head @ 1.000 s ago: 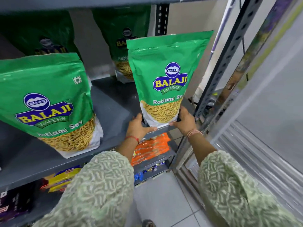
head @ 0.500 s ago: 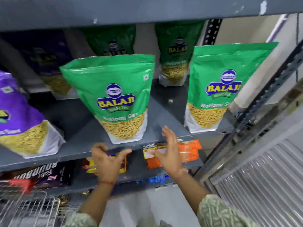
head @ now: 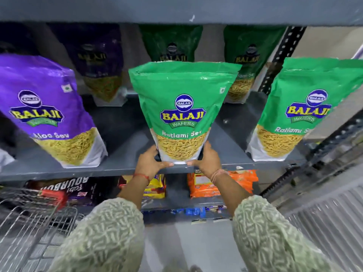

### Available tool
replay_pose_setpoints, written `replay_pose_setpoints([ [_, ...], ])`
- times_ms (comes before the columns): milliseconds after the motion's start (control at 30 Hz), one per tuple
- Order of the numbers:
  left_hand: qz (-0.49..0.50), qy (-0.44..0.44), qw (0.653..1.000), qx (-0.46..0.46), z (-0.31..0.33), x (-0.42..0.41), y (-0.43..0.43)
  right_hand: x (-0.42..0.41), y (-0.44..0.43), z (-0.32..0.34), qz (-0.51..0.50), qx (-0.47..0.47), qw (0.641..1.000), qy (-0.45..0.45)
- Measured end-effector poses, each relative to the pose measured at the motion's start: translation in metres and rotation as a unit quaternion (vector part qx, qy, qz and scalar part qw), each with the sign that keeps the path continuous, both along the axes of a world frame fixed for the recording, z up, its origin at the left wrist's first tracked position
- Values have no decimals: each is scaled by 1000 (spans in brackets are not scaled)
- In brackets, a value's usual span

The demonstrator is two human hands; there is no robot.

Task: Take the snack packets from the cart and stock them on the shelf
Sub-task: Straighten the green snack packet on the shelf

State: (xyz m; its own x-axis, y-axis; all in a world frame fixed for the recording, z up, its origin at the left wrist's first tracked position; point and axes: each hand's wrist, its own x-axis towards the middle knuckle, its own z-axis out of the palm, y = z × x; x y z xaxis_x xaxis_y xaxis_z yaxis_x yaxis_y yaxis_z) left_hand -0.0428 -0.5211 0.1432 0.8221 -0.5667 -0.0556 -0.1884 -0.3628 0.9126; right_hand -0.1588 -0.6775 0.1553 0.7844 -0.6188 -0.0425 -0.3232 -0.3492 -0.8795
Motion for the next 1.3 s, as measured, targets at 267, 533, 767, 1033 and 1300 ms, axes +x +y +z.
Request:
replay_pose_setpoints([
  [267, 62, -15, 996, -64, 10, -10, 51, -28, 46, -5, -113, -31, 986, -116],
  [533, 273, -109, 953, -67, 4, 74, 241, 51, 214, -11, 0, -91, 983, -157],
  [767, 18, 2, 999, 31, 16, 156, 240, 158, 219, 17, 91, 111, 988, -57],
  [1033, 44, -45, 998, 29, -3, 157, 237, 161, 224, 3, 47, -18, 998, 48],
  [1300, 231, -58, 964, -117, 5, 132, 300, 108, 309, -4, -28, -128, 981, -141],
])
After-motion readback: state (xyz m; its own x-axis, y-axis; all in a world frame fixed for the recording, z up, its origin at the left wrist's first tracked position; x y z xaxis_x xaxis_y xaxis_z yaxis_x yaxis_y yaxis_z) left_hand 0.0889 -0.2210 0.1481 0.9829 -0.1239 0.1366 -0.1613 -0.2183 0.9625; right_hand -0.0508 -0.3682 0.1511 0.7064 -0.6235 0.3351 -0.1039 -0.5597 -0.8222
